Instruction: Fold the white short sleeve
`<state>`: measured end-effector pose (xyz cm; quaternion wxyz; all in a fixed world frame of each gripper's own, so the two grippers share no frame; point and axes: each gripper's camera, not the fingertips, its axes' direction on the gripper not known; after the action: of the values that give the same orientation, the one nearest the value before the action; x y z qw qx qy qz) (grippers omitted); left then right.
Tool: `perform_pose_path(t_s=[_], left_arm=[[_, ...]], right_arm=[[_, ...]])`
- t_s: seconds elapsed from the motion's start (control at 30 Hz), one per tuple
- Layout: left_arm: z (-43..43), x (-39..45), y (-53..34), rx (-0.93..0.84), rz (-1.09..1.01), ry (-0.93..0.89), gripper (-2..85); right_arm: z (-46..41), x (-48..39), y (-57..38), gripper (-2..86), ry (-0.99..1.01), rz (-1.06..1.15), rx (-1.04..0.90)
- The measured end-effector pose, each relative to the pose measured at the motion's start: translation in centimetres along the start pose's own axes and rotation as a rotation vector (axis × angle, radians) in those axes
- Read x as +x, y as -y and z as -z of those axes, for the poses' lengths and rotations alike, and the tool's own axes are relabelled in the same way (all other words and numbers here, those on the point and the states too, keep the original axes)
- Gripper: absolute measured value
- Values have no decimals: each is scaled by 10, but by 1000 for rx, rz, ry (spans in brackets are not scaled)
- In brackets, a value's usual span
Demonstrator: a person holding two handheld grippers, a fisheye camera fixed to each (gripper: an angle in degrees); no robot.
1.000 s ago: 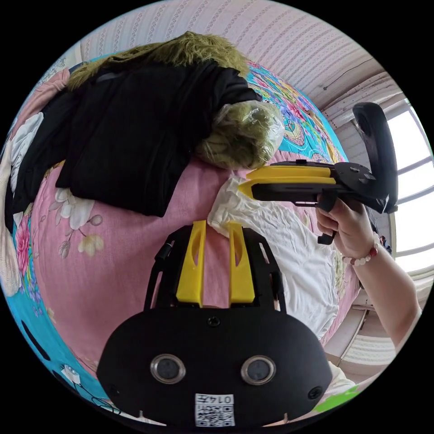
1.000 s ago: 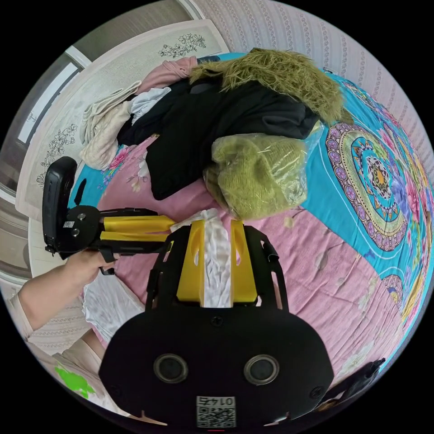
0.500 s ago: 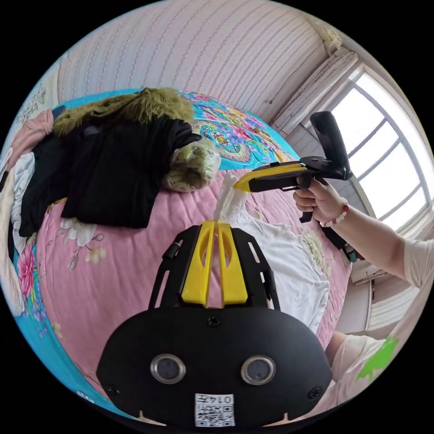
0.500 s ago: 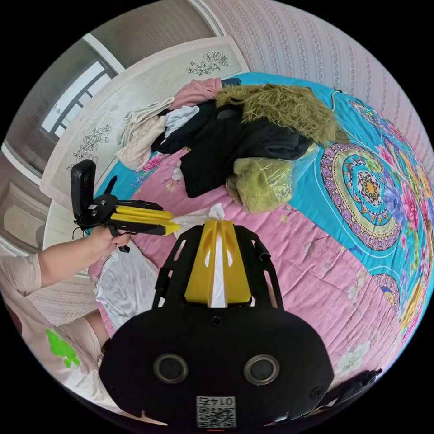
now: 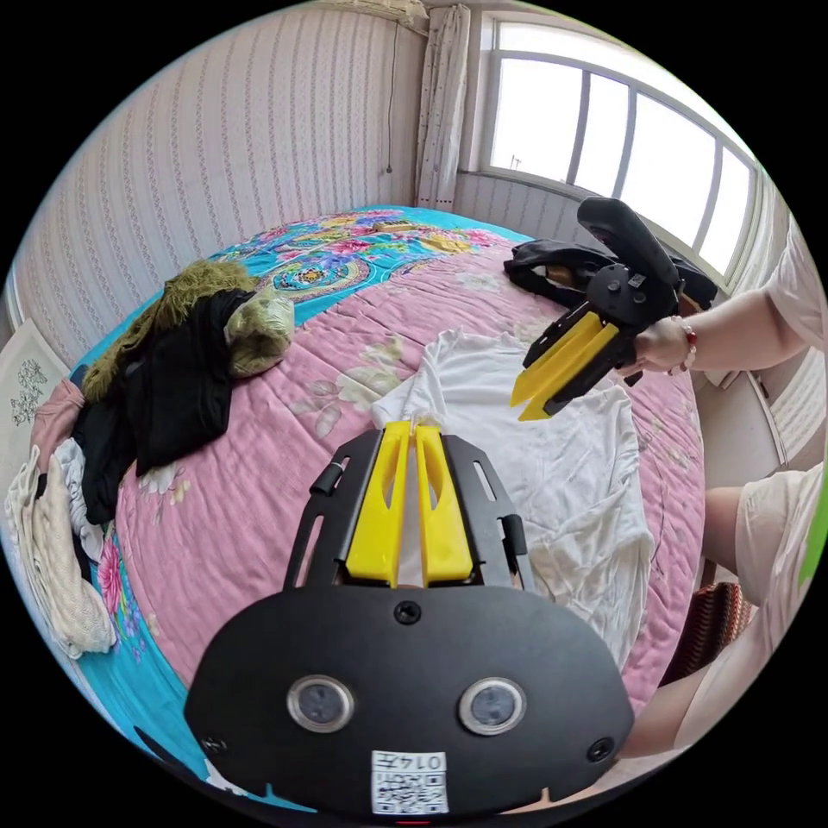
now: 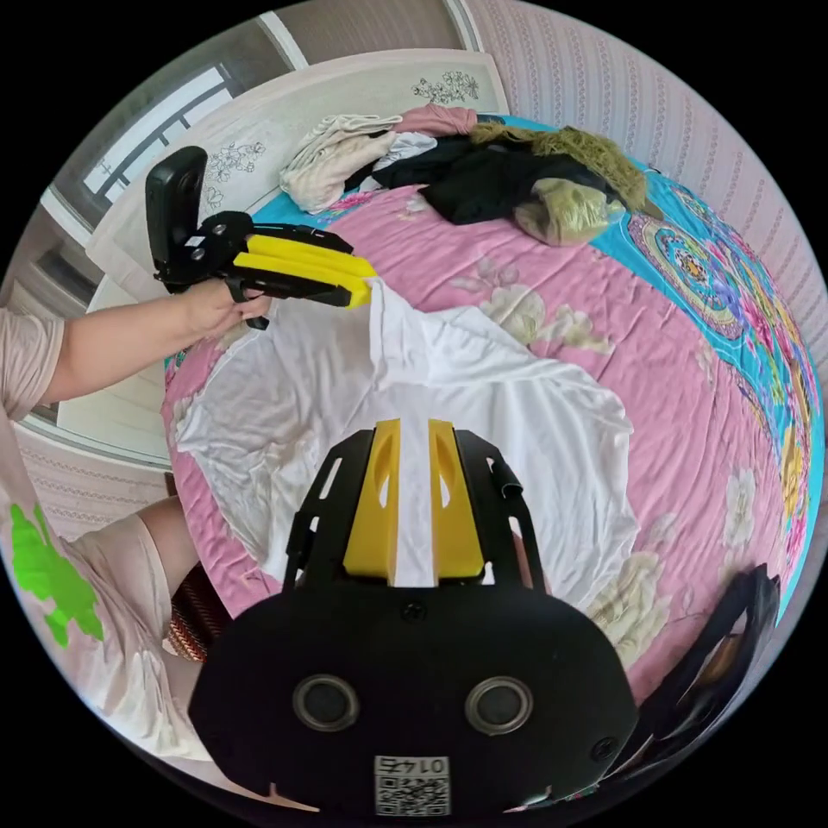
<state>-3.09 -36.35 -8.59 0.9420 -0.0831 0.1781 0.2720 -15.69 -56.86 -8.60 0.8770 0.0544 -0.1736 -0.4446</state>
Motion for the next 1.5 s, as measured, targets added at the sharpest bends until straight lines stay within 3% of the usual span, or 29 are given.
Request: perform_pose_path(t_s=[0.17,0.37,0.47,0.53,0.63,0.8,0.97,1.27,1.5], left_arm=[[5,7,-9,6,25,-50,-9],[14,2,-14,56,119,-149,-9],[23,4,-22,139,102,-261,-9],[14,5,-29,89,104,-295,-9],[-15,8,-40,-121,156,-193,-9],[-17,26,-41,-120,102,-109,-9],[-20,37,-34,-120,43,-91,-9],[-25,36,-27,-115,35,-97,-9],[-24,26,-19,-109,66,-126,-9]], right_arm=[[14,59,12,21,-85,-180,83],[-43,121,45,1,-151,-318,-114],[-49,129,43,-1,-139,-337,-99],[-50,131,40,-1,-135,-334,-85],[-36,135,32,0,-107,-336,-45],[-6,135,18,14,-35,-325,58],[-25,130,25,50,103,-297,-14],[-62,138,4,29,263,-450,-19],[-16,131,-51,7,233,-590,33]])
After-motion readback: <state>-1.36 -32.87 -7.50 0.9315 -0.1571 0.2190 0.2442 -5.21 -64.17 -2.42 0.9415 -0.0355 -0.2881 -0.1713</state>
